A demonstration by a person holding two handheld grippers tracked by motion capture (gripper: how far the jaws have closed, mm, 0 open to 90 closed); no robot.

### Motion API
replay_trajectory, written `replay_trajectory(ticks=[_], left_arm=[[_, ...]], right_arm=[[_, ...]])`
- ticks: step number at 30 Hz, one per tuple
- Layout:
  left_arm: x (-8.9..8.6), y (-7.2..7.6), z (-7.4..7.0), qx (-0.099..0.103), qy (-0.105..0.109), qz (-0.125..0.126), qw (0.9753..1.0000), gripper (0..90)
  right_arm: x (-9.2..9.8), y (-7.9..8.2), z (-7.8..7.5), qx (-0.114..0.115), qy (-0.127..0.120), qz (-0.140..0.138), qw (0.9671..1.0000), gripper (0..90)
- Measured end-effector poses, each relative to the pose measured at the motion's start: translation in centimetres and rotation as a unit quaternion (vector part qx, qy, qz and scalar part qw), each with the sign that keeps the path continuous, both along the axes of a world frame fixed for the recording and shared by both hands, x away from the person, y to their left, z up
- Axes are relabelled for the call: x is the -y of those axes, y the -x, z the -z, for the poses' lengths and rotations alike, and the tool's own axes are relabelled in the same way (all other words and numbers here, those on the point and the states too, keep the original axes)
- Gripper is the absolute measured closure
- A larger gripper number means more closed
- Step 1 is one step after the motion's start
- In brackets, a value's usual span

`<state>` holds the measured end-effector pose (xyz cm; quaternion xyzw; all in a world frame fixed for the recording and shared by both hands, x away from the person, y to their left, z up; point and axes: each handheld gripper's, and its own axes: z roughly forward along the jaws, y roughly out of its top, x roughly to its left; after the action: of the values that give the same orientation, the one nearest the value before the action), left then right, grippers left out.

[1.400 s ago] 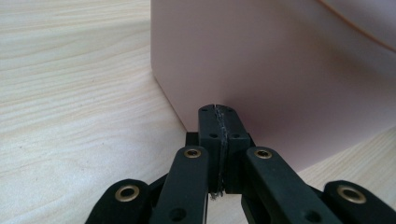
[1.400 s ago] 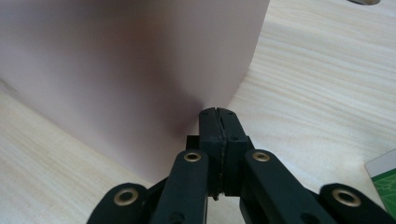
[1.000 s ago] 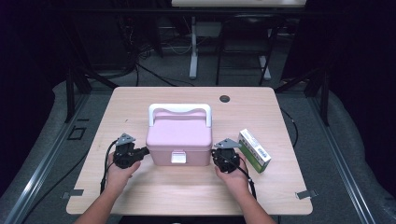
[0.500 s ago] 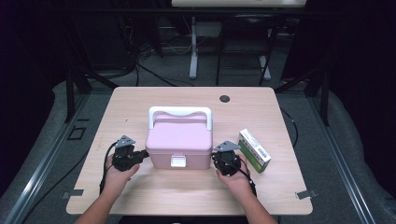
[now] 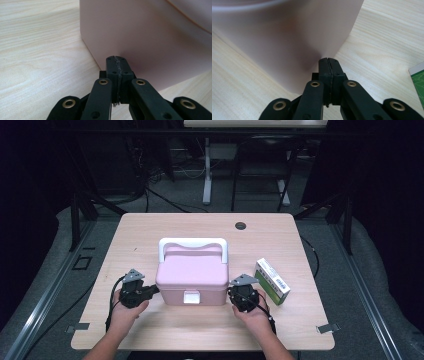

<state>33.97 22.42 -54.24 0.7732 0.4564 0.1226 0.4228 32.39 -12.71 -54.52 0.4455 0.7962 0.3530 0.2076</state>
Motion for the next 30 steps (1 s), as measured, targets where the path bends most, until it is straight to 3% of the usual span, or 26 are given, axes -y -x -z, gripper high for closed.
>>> replay_trajectory(ticks=[30], left_arm=[[-0.2, 3.1, -0.2, -0.008, -0.007, 0.013, 0.9999, 89.8]], right_arm=[[0.1, 3.3, -0.2, -0.001, 0.018, -0.028, 0.9994, 90.0]])
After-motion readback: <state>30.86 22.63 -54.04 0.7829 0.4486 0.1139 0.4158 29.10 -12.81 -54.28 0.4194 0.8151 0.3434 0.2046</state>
